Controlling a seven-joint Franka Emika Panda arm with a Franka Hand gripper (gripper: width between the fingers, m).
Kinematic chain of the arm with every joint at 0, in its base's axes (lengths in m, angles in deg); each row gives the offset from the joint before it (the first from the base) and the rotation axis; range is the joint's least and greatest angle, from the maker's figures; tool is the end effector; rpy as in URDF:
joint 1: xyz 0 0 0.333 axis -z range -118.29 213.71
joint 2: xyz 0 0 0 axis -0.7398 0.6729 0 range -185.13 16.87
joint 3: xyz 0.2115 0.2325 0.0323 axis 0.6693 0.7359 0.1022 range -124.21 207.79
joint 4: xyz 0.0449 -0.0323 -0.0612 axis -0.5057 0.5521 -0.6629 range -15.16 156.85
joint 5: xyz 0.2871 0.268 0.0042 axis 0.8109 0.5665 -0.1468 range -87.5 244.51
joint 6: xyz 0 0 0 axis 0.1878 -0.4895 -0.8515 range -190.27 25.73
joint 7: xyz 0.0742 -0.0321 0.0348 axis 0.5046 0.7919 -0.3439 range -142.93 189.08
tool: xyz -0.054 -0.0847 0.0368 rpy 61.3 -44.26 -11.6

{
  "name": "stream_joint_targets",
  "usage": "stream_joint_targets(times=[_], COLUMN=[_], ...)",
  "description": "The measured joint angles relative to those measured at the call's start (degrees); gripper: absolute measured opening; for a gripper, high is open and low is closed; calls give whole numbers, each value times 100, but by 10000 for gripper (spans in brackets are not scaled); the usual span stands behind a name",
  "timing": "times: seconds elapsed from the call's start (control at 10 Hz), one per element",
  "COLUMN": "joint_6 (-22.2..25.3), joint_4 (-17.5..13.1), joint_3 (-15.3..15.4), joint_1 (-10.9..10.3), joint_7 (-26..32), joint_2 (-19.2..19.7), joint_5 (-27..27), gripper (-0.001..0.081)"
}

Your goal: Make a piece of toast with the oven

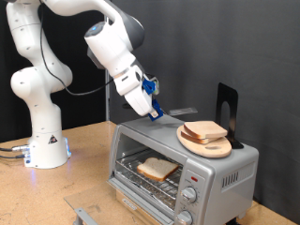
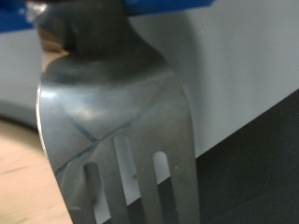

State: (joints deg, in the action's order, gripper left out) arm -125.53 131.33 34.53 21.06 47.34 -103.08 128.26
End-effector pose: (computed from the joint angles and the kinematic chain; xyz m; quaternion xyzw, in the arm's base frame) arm 0.4113 0.1267 0.3847 -0.9484 -0.0279 -0.1507 0.2775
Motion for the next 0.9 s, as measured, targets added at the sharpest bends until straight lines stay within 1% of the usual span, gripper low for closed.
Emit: stream_joint_targets(times=[0.2,0.3,0.4,0.5,0.6,0.7,0.8,0.9], joint_6=[-69,-70,-70,-71,-71,-71,-105,-238], joint_4=[6,24,50,75,89,90,91,104], joint_3=[3,4,9,23,32,34,34,38], joint_1=[-150,-194,-217,-220,-221,-222,-228,-246], joint_7=[277,358,379,380,380,380,419,599], joint_2=[133,143,145,145,145,144,143,143], joint_5=[380,475,503,504,505,507,554,704], gripper=[461,461,536,536,713,713,792,803])
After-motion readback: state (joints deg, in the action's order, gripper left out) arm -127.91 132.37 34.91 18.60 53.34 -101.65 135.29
